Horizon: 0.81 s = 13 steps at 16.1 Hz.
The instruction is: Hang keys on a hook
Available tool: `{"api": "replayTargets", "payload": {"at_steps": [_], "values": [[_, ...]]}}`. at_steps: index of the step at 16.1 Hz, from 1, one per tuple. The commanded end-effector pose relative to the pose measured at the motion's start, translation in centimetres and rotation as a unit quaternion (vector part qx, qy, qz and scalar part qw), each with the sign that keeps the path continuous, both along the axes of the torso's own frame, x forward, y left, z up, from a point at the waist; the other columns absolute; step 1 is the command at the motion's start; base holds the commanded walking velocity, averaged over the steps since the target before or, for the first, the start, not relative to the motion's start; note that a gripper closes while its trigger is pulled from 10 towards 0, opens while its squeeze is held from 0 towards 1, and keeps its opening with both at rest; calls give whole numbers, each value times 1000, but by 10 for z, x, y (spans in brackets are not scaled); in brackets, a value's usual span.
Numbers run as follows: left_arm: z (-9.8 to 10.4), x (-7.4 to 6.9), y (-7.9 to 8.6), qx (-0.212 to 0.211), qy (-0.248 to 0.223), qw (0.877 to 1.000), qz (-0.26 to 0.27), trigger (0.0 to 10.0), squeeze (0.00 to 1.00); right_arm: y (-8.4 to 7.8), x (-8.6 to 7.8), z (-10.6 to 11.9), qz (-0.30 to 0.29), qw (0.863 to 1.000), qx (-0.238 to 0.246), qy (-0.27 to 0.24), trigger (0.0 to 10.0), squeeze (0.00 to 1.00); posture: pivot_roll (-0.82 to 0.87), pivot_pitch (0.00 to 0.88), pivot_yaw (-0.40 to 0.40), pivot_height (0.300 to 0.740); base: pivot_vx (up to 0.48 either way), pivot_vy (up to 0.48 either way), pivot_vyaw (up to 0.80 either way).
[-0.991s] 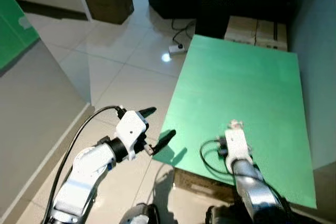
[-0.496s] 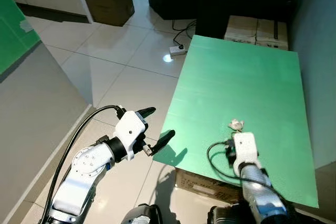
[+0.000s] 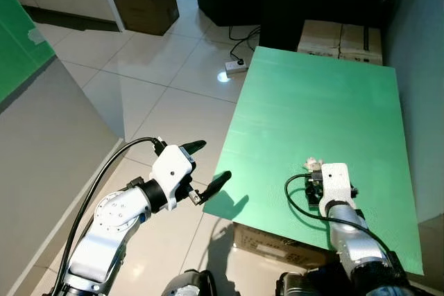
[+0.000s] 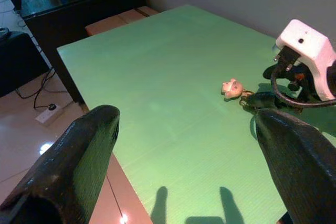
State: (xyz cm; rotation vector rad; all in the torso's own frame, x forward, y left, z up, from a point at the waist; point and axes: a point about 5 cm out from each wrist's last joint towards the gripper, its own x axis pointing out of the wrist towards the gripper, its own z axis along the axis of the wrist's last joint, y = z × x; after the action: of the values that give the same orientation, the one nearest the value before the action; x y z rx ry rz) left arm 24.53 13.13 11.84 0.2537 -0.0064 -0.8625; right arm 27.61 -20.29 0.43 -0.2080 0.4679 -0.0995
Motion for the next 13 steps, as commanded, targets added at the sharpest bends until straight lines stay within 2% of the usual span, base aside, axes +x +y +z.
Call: {"api": "replayTargets", "payload": {"at_steps": [1, 5, 8, 13], "values": [[0, 0, 4, 5, 4, 1000, 1, 10000, 0, -2, -1, -3, 3, 1000, 12, 6, 10000, 0, -30, 137, 124, 740, 0, 0, 0], [1, -2, 5, 7, 2, 1000, 2, 10000, 0, -3, -7, -13, 44, 997, 14, 66, 10000, 0, -24, 141, 116, 740, 0, 0, 0], [3, -1, 5, 7, -1, 1000, 3, 10000, 0, -2, -11, -16, 49, 996, 22, 77, 10000, 0, -25, 141, 117, 740, 0, 0, 0], [4, 0, 5, 5, -5, 1000, 6, 10000, 0, -13, -23, -15, 29, 996, 35, 79, 10000, 0, -34, 143, 114, 740, 0, 0, 0]]}}
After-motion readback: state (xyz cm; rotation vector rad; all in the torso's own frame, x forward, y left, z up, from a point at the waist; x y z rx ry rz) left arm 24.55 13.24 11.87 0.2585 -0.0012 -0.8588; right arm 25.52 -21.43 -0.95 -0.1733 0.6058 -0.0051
